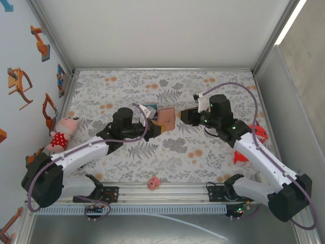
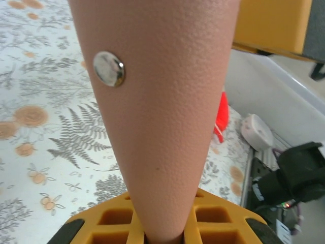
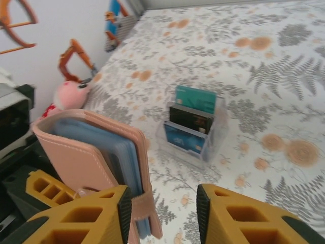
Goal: Take the credit cards out of the card holder
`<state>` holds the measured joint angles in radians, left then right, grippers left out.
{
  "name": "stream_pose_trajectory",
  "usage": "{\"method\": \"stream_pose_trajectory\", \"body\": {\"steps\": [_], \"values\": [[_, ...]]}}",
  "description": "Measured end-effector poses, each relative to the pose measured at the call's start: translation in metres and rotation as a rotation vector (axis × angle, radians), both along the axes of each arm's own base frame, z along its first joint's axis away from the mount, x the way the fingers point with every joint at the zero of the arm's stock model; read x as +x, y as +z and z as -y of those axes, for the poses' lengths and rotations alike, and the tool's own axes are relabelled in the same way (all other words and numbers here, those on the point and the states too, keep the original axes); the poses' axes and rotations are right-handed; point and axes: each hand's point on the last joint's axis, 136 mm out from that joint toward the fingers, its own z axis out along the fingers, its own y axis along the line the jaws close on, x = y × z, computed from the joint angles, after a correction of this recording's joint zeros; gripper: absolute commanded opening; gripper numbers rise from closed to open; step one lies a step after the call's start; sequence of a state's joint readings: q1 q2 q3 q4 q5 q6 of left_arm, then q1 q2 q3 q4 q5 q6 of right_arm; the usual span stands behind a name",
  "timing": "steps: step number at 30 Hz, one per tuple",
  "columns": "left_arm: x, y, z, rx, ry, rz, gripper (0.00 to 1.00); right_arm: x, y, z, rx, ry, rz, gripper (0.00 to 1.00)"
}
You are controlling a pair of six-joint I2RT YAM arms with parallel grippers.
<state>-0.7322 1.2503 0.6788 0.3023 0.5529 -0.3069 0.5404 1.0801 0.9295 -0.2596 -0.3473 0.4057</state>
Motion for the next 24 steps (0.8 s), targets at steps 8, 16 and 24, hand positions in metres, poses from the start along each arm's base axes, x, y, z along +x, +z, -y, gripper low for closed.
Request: {"method": "stream_pose_trajectory", "body": {"steps": [8,16,24], "values": [[0.025,-0.009,-0.001,0.048,0.107,0.013,0.13,-0.010,-0.008,-0.015,-0.081,-0.098,-0.056,0.29],[0.039,-0.012,0.000,0.069,0.157,0.019,0.13,-0.008,-0.019,-0.031,-0.101,-0.135,-0.094,0.28],[0.042,-0.016,0.002,0.077,0.159,0.010,0.13,0.000,-0.030,-0.053,-0.109,-0.118,-0.120,0.27]]}}
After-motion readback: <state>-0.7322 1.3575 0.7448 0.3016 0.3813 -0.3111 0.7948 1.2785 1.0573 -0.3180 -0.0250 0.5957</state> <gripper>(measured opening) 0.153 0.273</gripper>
